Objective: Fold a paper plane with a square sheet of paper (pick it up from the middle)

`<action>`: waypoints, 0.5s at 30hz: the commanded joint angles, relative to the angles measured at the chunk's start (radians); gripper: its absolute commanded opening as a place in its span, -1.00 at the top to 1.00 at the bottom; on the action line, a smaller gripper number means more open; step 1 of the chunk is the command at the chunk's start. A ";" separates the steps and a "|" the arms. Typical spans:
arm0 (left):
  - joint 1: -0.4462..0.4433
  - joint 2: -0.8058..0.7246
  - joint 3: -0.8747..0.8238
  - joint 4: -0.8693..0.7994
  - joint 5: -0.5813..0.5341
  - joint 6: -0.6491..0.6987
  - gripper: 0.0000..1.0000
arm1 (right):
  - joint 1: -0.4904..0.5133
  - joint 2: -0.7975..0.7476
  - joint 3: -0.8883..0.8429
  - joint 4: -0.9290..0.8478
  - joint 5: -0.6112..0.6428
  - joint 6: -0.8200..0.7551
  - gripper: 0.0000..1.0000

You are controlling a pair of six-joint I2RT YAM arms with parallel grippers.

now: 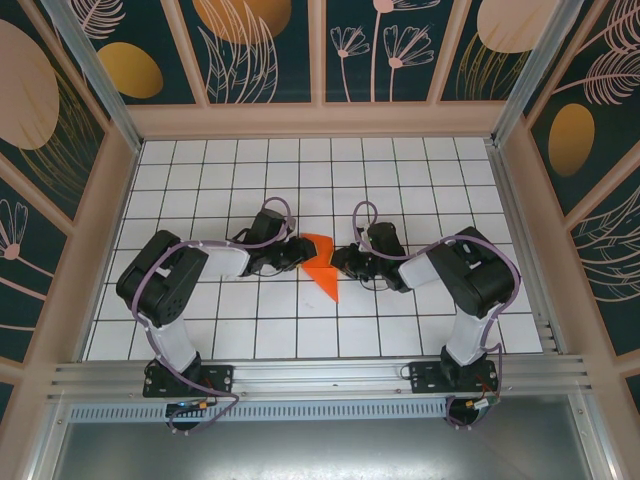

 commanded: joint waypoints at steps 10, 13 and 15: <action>0.011 -0.030 -0.024 0.057 0.018 -0.054 0.90 | -0.015 -0.076 0.099 -0.321 0.090 -0.117 0.53; 0.011 -0.058 -0.054 0.075 0.004 -0.083 0.92 | -0.015 -0.184 0.096 -0.413 0.193 -0.130 0.41; 0.011 -0.074 -0.073 0.090 0.000 -0.099 0.92 | -0.015 -0.257 0.074 -0.435 0.245 -0.131 0.29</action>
